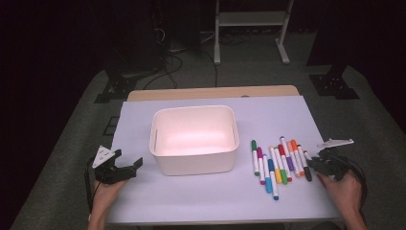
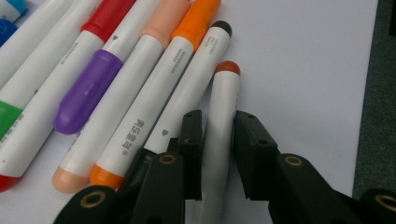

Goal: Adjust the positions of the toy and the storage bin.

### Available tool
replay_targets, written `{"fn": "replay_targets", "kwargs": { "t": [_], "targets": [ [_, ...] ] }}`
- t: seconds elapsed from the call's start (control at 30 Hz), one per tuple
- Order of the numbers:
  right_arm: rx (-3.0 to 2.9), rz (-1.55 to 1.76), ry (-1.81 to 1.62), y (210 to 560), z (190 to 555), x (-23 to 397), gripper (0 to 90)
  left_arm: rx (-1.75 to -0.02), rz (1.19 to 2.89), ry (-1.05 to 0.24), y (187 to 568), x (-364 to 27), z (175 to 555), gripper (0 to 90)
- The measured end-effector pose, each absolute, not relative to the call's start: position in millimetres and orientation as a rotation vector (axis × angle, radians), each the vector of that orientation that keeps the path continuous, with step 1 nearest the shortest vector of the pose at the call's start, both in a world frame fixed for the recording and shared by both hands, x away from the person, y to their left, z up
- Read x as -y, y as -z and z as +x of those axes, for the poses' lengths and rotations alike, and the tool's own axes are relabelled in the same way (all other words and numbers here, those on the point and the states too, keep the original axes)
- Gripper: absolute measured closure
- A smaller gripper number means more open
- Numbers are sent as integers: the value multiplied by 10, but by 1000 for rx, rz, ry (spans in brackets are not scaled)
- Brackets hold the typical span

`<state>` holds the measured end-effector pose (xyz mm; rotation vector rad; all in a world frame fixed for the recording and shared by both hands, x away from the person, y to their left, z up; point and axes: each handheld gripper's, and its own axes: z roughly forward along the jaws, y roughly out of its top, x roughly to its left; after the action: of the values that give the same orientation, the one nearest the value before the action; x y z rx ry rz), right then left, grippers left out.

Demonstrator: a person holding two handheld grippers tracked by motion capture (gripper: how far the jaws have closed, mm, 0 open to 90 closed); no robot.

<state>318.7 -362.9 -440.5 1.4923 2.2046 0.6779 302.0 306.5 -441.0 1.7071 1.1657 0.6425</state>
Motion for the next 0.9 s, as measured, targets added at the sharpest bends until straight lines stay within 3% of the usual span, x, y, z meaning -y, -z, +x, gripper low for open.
{"fn": "replay_targets", "kwargs": {
  "t": [0.9],
  "targets": [
    [-2203, 1566, -801, 4415, 3194, 3794, 754, -1166, 1683, -634, 4393, -3083, 3033, 24]
  ]
}}
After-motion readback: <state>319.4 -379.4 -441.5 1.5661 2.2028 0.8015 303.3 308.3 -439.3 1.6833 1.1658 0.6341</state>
